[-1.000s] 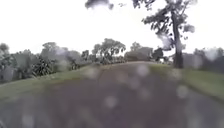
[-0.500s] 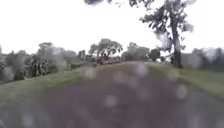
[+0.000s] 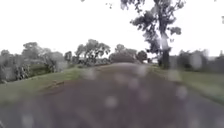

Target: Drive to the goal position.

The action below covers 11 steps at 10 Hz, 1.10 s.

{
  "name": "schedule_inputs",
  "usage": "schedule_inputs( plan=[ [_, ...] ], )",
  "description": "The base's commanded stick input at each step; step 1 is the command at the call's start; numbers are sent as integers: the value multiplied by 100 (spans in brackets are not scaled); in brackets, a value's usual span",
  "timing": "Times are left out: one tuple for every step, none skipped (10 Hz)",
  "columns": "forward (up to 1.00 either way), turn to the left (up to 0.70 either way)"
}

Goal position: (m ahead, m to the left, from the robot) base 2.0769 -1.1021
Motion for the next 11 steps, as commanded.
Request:
schedule_inputs(
  plan=[
    [100,-39],
    [100,-37],
    [100,-35],
    [100,-33],
    [100,-31],
    [100,-29],
    [100,-27],
    [100,-25],
    [100,-24],
    [100,-22],
    [100,-20]
  ],
)
